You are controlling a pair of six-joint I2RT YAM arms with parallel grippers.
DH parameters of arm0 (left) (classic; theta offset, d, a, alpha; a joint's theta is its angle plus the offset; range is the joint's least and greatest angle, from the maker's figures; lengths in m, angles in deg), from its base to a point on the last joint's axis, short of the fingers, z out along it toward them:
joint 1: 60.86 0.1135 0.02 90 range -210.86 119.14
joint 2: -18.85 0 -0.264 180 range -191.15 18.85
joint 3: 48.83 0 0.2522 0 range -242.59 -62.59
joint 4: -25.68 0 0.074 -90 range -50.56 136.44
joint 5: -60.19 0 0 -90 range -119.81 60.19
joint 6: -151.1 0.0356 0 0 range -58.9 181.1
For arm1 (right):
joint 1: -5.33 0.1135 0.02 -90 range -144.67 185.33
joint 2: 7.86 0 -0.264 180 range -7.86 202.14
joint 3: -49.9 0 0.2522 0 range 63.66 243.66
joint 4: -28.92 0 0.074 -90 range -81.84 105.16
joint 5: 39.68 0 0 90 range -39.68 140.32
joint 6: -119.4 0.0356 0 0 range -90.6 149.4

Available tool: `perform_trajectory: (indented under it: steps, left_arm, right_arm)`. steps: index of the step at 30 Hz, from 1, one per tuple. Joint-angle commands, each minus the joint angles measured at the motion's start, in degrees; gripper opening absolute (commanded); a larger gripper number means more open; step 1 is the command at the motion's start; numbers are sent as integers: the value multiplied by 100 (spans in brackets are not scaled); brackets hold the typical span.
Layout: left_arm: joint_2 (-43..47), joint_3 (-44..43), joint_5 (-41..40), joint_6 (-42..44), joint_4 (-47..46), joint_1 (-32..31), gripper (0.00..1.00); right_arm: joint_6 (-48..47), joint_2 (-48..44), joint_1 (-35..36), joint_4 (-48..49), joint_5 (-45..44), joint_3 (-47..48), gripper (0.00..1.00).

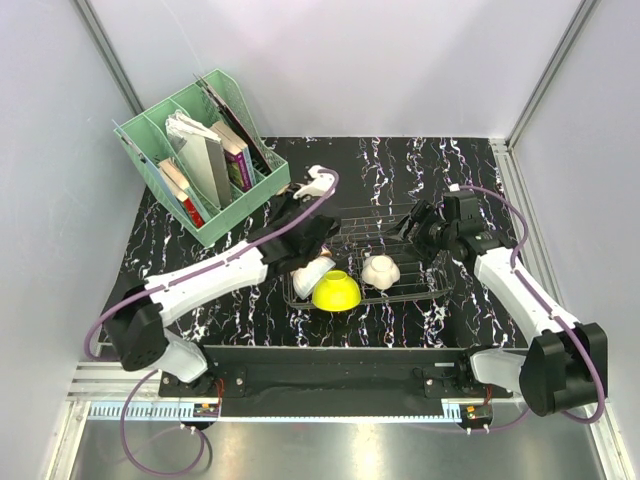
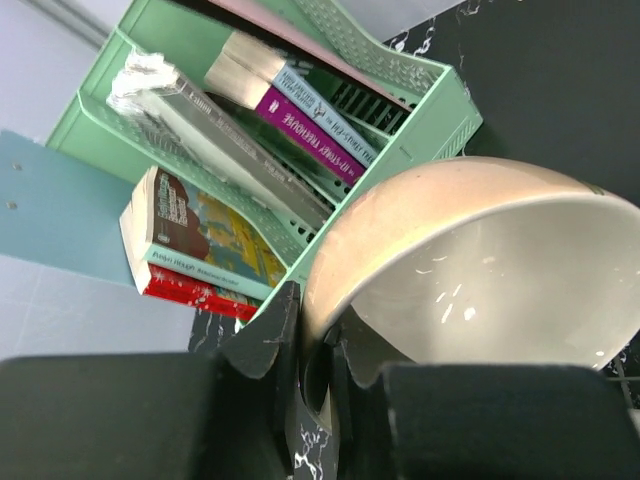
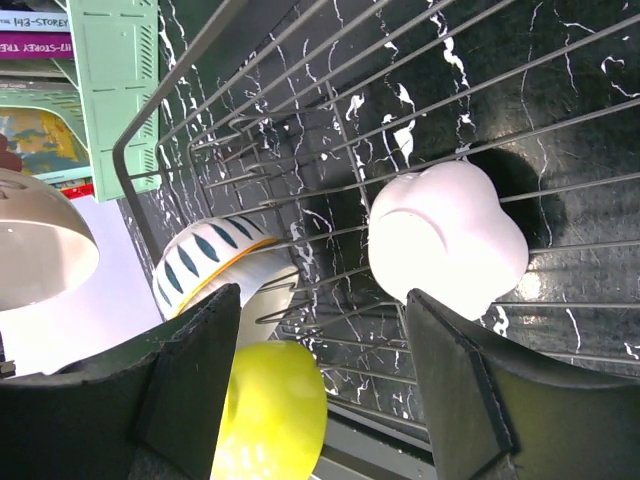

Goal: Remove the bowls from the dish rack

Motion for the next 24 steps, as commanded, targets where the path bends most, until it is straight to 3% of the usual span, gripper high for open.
perform_trajectory:
  steps: [1,9,12,17,24]
  left_arm:
    - [612,-505,-60,-825,351,218,0]
    - [1640,-540,580,-2714,2240,711,0]
    - [1948,-462,1379,-3479,2953,1185,0]
    - [2371,40,2767,-4121,3173,1862,0]
    - [2011,488,3534,-4596,3314,2196,0]
  right_arm:
    - [-93,9,52,-138,125,426,75]
    - [31,-113,105,-200,381,1225,75]
    - [22,-193,105,-384,372,1550,75]
    - [-336,-255,105,-814,241,1990,75]
    - [-892,-456,113,-1650,-796,2159,78]
